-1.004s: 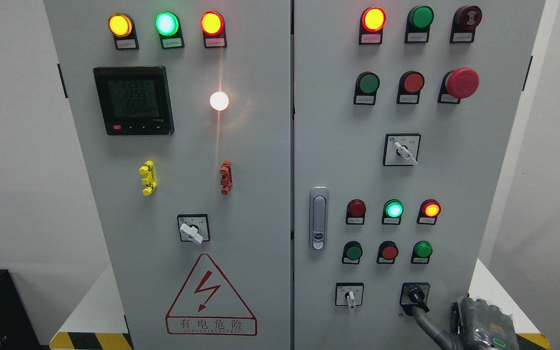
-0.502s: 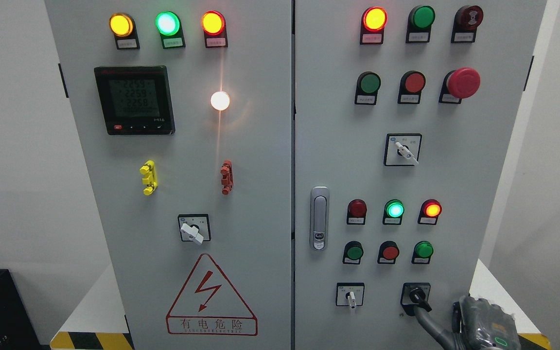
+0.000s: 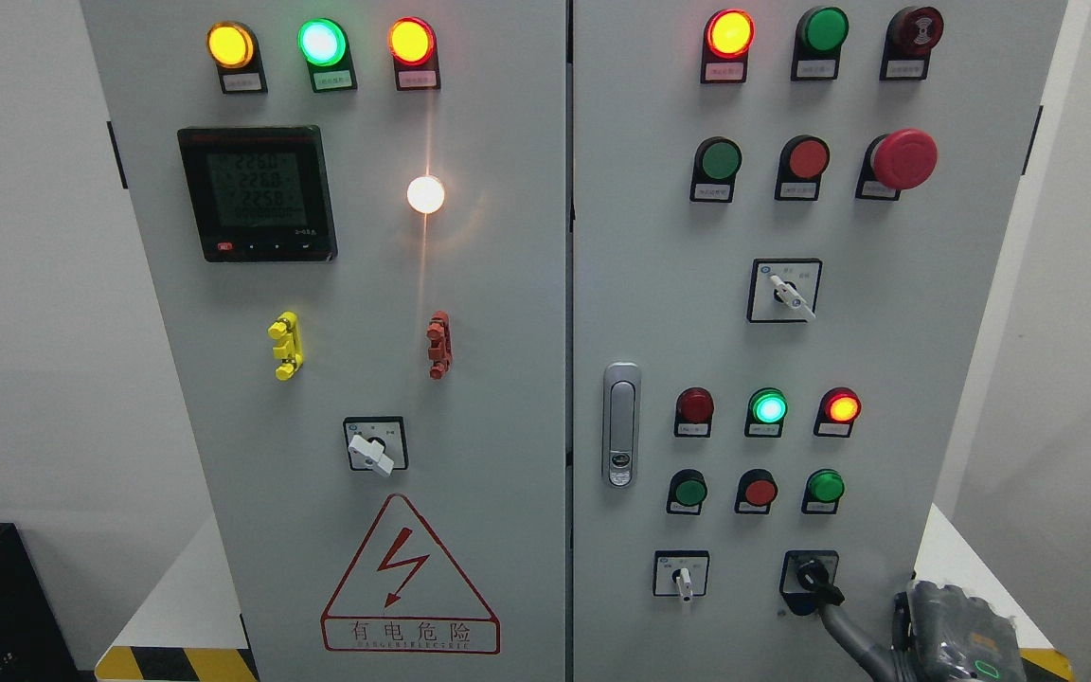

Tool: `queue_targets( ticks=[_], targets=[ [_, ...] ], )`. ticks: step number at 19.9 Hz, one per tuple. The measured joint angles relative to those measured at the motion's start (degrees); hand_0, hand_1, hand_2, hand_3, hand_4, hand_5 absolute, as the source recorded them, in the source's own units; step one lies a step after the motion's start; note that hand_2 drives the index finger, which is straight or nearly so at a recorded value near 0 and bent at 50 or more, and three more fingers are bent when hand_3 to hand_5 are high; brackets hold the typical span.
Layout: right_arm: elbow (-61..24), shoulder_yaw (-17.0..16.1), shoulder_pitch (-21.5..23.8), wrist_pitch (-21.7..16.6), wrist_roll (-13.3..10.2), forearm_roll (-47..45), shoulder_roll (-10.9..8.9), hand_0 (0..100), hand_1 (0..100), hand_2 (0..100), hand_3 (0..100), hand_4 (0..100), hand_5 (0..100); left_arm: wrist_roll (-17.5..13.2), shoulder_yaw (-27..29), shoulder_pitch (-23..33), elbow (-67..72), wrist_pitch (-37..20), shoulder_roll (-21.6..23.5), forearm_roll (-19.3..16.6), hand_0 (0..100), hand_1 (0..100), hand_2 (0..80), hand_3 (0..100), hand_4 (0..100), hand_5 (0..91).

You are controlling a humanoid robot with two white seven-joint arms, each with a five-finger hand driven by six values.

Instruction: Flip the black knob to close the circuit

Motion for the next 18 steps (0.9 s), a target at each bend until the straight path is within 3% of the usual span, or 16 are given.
queue_targets(
  ticks=[18],
  targets=[
    [-1.2,1.5,0.8,-0.1,-0.2,-0.6,0.28,0,0,89,100,91,97,0.0,0.0,0.0,0.0,0.0,0.0,0.0,12,56,0.0,0,0,0.0]
  ],
)
